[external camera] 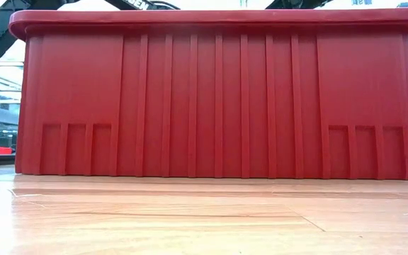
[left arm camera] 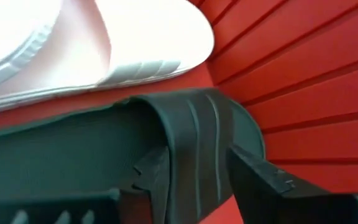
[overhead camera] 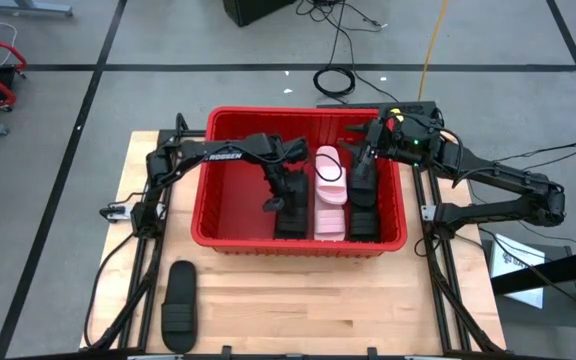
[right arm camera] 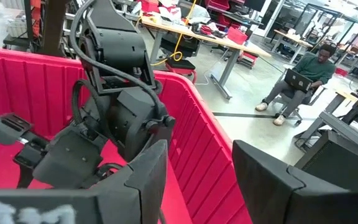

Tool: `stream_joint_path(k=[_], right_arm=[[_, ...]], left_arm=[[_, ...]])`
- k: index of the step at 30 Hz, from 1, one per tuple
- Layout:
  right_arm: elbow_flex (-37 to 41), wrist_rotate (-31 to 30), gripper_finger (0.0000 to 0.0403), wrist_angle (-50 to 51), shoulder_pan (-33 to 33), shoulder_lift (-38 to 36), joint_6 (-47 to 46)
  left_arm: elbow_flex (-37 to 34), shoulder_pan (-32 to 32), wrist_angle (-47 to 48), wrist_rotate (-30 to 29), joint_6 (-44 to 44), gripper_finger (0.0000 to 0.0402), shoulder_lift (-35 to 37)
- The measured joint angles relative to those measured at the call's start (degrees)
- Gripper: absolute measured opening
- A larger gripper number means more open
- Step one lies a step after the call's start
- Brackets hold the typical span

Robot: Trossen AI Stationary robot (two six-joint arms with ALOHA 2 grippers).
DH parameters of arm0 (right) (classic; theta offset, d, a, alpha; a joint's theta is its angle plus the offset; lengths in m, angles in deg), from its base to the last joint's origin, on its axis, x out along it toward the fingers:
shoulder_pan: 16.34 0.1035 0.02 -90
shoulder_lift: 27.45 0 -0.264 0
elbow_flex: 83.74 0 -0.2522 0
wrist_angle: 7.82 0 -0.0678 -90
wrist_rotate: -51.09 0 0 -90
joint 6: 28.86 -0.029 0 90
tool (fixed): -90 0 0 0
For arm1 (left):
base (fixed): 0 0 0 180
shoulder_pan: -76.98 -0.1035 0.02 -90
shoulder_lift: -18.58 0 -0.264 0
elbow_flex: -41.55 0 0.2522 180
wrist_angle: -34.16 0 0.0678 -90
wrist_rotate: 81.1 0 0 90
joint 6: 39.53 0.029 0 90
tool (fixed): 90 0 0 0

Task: Pick and place slides into bin
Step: Put the black slide into the red container

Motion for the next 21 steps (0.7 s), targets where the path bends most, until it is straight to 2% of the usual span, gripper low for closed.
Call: stream_joint_path(k=[11,14,21], right_arm=[[0.0,0.0,0.0171,0.0,0.0,0.0,-0.8],[0.0,0.0,0.0171,0.0,0.0,0.0,-0.8],[0.0,0.0,0.0171,0.0,0.0,0.0,-1.0]], left_arm=[[0.0,-2.4,-0.2,-5.2,-2.0,0.0177,0.0],[0.0,-3.6,-0.4,-8.5,-2.0,0.0177,0.4],[0.0,-7.2,-2.7,-10.6,-1.4,0.0177,5.6]])
